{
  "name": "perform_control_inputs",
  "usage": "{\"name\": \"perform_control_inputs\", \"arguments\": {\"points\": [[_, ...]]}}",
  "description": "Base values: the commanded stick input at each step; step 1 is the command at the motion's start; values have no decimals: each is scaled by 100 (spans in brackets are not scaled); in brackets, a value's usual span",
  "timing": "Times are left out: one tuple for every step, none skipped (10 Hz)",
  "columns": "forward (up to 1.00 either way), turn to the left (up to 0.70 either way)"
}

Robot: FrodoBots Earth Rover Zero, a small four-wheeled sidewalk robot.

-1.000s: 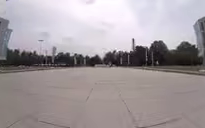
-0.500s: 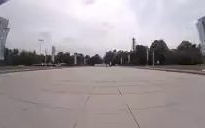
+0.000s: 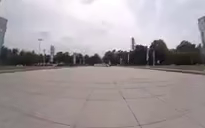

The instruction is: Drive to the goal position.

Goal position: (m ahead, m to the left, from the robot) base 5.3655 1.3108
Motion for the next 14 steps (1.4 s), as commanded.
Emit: {"name": "perform_control_inputs", "arguments": {"points": [[70, 2], [70, 2], [70, 2], [70, 2], [70, 2], [70, 2], [70, 2], [70, 2], [70, 2], [70, 2], [70, 2], [70, 2], [70, 2], [70, 2]]}}
